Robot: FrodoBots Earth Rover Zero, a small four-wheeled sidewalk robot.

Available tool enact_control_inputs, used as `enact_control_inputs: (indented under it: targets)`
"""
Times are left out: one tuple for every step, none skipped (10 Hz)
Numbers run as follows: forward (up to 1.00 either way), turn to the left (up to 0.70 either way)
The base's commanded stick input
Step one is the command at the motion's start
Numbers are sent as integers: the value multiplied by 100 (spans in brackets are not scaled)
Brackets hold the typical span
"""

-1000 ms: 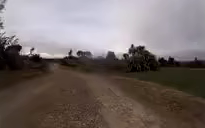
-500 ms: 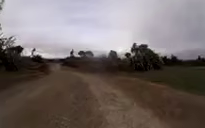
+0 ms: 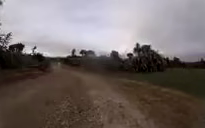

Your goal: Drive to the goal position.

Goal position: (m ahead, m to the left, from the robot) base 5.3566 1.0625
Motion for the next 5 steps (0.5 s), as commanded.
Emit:
enact_control_inputs:
  targets:
    - [85, 0]
    - [85, 0]
    - [85, 0]
    - [85, 0]
    - [85, 0]
